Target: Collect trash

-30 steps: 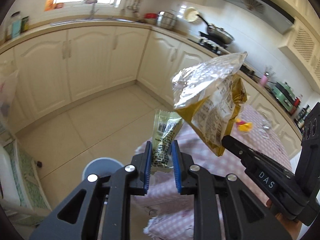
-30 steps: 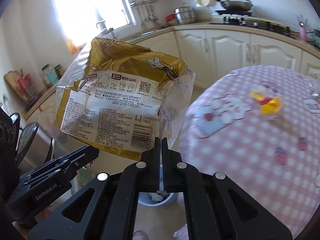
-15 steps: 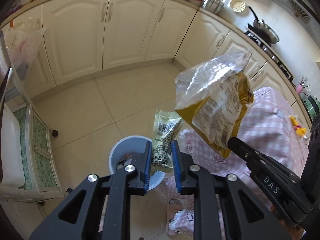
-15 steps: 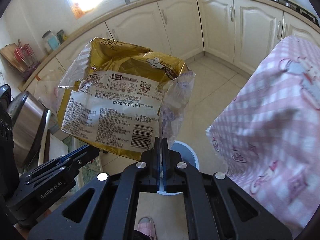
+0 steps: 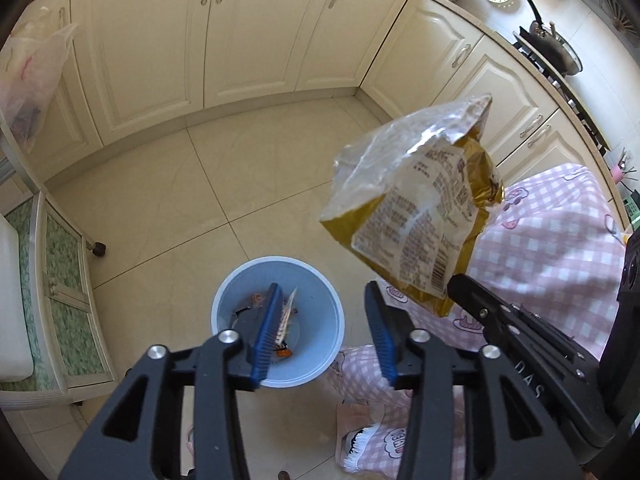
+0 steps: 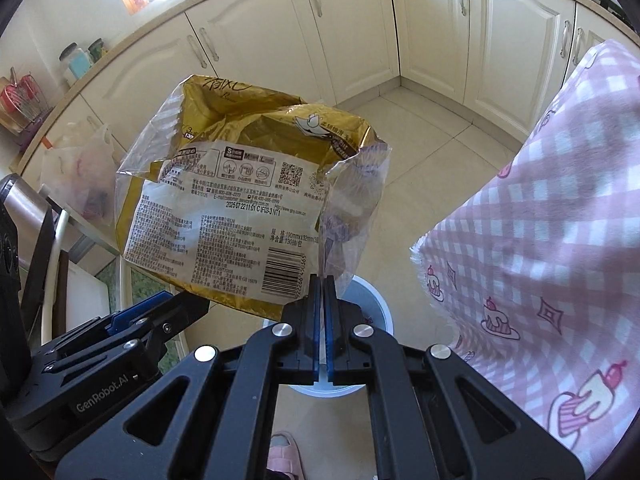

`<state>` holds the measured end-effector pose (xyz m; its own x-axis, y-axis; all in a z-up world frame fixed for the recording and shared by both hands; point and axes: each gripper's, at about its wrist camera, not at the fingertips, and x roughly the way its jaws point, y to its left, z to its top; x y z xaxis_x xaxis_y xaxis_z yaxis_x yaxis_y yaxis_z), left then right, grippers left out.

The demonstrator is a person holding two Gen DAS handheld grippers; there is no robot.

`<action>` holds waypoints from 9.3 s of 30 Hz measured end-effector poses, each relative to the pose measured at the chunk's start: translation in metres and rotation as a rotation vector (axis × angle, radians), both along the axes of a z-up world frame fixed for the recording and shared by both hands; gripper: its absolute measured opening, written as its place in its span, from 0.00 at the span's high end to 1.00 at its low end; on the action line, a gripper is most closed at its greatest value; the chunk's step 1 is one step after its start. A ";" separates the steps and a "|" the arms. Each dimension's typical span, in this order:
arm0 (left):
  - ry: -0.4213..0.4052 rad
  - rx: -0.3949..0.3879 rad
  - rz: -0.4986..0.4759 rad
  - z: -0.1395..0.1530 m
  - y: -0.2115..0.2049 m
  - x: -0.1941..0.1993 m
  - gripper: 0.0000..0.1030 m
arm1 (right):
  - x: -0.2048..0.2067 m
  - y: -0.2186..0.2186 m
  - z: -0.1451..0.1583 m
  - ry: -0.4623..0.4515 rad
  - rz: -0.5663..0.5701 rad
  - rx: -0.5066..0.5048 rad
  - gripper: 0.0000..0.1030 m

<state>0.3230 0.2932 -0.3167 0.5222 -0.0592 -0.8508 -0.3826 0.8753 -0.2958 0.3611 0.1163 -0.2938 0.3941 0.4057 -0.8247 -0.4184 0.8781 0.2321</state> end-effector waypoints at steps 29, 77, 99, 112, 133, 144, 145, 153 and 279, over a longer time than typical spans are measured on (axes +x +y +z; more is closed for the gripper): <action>0.104 0.000 0.062 -0.029 0.025 -0.012 0.43 | 0.001 0.033 -0.033 0.092 0.019 -0.033 0.90; -0.211 0.165 -0.459 0.154 -0.396 0.086 0.31 | -0.019 -0.427 0.156 -0.308 -0.591 0.076 0.53; -0.234 0.141 -0.492 0.154 -0.423 0.178 0.67 | 0.086 -0.486 0.142 -0.270 -0.672 -0.063 0.33; -0.247 0.093 -0.505 0.157 -0.416 0.180 0.67 | 0.098 -0.489 0.138 -0.241 -0.651 -0.056 0.77; -0.307 0.089 -0.337 0.192 -0.259 0.056 0.67 | 0.000 -0.260 0.184 -0.328 -0.272 0.047 0.77; -0.256 0.066 -0.205 0.163 -0.142 -0.002 0.67 | -0.032 -0.132 0.160 -0.283 -0.105 0.038 0.77; -0.245 0.059 -0.191 0.157 -0.131 -0.006 0.67 | -0.034 -0.124 0.156 -0.272 -0.093 0.035 0.77; -0.137 0.037 -0.104 0.106 -0.062 -0.025 0.67 | -0.037 -0.055 0.110 -0.183 -0.004 -0.003 0.77; -0.793 0.492 -0.218 0.338 -0.249 -0.332 0.07 | -0.349 -0.272 0.277 -0.896 -0.398 0.014 0.07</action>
